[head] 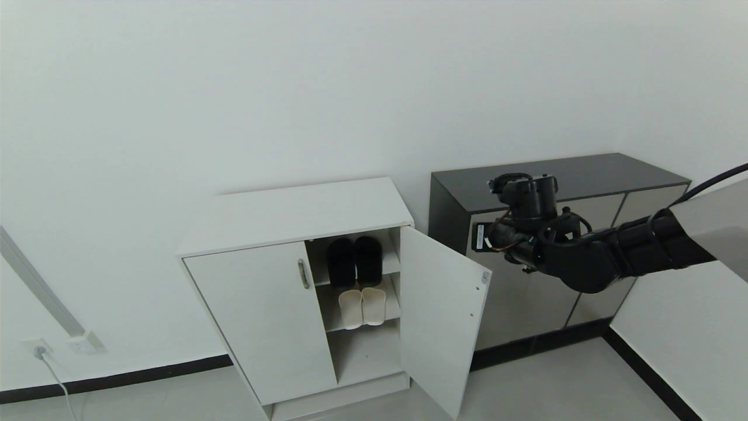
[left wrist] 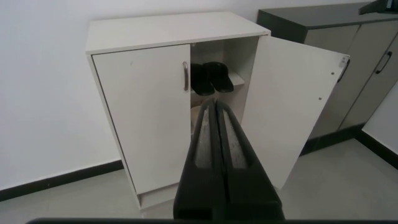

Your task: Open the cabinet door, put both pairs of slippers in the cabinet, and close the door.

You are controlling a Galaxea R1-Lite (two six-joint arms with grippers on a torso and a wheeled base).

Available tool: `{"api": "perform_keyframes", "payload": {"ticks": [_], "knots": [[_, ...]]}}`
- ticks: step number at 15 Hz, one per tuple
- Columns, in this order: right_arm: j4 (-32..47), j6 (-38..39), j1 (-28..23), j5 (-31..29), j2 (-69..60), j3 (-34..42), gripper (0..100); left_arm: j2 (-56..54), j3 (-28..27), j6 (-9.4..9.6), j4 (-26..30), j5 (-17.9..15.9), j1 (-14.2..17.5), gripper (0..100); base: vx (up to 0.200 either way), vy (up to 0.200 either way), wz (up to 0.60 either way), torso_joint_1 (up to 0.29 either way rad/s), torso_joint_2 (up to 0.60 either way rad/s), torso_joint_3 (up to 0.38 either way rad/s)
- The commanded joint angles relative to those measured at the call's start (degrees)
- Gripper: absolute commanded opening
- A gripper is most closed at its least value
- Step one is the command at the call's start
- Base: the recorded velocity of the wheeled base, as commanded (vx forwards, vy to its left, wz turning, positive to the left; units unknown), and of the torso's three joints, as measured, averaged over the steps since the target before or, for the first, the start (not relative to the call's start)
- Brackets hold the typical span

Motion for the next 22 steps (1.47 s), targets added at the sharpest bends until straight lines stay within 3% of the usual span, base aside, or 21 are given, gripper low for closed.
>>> {"api": "perform_keyframes", "payload": {"ticks": [1,22], "knots": [[0.0,0.1,-2.0,0.2,3.0,-1.5,0,0.1,0.0,-0.04,0.0,0.0,0.0,0,0.0,0.0,0.0,0.0,0.0,0.0],[-1.7,0.1,-5.4,0.6,14.8,-4.9,0,0.1,0.0,-0.12,0.0,0.1,0.0,0,0.0,0.0,0.0,0.0,0.0,0.0]]}}
